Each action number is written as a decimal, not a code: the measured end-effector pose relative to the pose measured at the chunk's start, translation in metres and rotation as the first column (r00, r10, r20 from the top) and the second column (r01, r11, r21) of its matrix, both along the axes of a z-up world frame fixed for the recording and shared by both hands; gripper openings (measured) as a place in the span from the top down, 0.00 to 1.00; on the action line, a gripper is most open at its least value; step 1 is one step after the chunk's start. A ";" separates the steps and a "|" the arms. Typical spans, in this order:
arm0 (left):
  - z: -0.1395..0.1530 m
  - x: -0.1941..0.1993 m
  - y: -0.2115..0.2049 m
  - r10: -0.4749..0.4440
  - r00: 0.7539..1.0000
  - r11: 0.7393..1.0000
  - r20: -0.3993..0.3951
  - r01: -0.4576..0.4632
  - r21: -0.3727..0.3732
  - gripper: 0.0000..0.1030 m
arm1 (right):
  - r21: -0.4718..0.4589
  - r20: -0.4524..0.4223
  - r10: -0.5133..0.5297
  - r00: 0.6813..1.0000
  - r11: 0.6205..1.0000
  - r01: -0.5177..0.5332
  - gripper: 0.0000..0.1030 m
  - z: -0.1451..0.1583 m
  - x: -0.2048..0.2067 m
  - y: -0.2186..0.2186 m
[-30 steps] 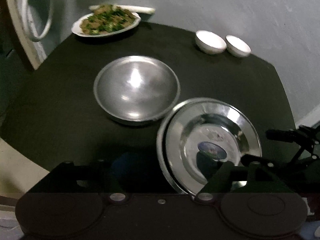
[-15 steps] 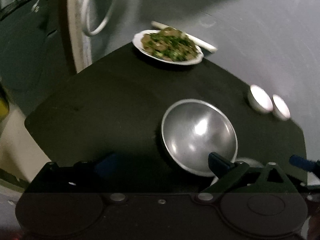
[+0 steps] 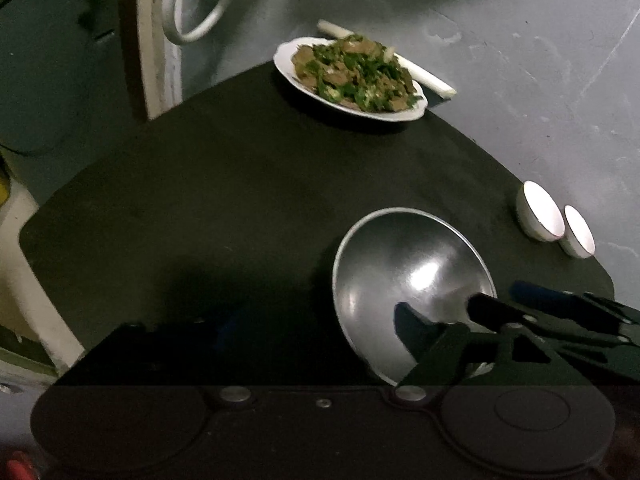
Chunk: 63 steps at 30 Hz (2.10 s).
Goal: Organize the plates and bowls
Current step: 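Move the left tool to the steel bowl and grasp its rim, then lift the steel bowl with the left tool and set it beside the plates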
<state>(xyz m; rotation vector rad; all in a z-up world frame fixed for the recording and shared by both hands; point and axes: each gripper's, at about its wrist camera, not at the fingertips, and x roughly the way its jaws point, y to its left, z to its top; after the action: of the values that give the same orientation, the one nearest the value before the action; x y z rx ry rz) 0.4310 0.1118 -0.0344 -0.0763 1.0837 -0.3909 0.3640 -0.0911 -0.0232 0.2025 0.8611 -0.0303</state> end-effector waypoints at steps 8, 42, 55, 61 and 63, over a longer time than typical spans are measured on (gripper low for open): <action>-0.006 -0.001 -0.003 -0.030 0.999 0.998 -0.043 0.028 -0.062 0.72 | 0.067 -0.064 0.019 0.998 0.998 -0.015 0.66 -0.016 0.014 0.006; 0.046 -0.053 -0.134 -0.291 0.954 0.943 0.076 0.299 -0.143 0.84 | 0.099 0.072 -0.309 0.948 0.948 0.301 0.85 0.036 -0.082 -0.092; 0.009 -0.131 -0.209 -0.493 0.868 0.868 -0.065 0.485 -0.106 0.84 | 0.125 -0.075 -0.473 0.878 0.869 0.479 0.84 0.013 -0.205 -0.146; 0.000 -0.151 -0.209 -0.511 0.850 0.860 -0.130 0.506 -0.067 0.84 | 0.137 -0.146 -0.435 0.889 0.881 0.454 0.84 0.006 -0.230 -0.145; -0.002 -0.154 -0.208 -0.505 0.850 0.863 -0.147 0.502 -0.057 0.84 | 0.149 -0.171 -0.414 0.894 0.886 0.439 0.84 0.005 -0.234 -0.144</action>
<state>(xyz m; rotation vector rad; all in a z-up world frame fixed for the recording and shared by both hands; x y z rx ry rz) 0.2767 -0.0962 -0.0364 0.1726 1.2542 -0.8818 0.1297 -0.2353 -0.0184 0.5697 0.9405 -0.3840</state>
